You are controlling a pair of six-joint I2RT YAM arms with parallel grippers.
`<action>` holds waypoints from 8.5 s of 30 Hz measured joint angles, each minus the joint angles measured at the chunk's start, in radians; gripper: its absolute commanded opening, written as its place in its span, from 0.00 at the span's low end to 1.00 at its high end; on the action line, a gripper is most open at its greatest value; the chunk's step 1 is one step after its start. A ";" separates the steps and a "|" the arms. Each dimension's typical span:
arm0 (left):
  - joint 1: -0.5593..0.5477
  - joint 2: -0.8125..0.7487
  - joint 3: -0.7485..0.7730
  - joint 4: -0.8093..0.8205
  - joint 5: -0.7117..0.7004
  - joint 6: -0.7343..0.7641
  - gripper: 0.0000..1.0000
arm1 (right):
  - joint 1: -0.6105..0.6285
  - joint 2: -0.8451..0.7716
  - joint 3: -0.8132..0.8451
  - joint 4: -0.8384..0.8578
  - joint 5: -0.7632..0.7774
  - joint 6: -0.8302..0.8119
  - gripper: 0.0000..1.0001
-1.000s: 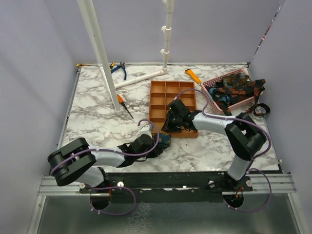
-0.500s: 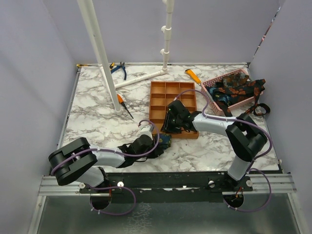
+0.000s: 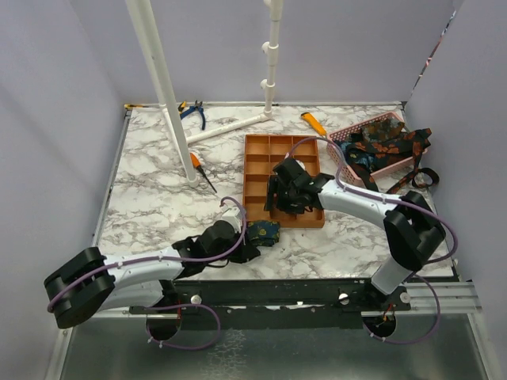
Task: Roll the ties
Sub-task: Pick up the tie at the center of the board, then place the tie in the storage box.
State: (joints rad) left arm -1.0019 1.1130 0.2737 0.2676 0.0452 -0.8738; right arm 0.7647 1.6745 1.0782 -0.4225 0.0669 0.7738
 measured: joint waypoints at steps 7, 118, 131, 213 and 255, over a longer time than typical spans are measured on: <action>-0.001 -0.187 0.021 -0.170 0.005 0.022 0.01 | -0.008 -0.176 0.027 -0.085 0.091 -0.054 0.86; 0.250 -0.096 -0.109 0.020 -0.011 -0.113 0.53 | 0.147 -0.124 -0.562 0.846 -0.128 0.336 0.63; 0.250 -0.097 -0.124 0.038 -0.003 -0.121 0.53 | 0.147 -0.109 -0.572 0.895 -0.152 0.337 0.21; 0.263 -0.257 0.212 -0.468 -0.269 0.142 0.70 | -0.237 -0.343 0.061 -0.519 0.355 -0.307 0.00; 0.263 -0.311 0.182 -0.495 -0.269 0.115 0.71 | -0.074 -0.076 0.032 -0.337 0.364 -0.239 0.00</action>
State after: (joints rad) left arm -0.7387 0.8024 0.4557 -0.2272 -0.2241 -0.7586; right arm 0.6903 1.5982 1.1103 -0.7593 0.4313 0.5346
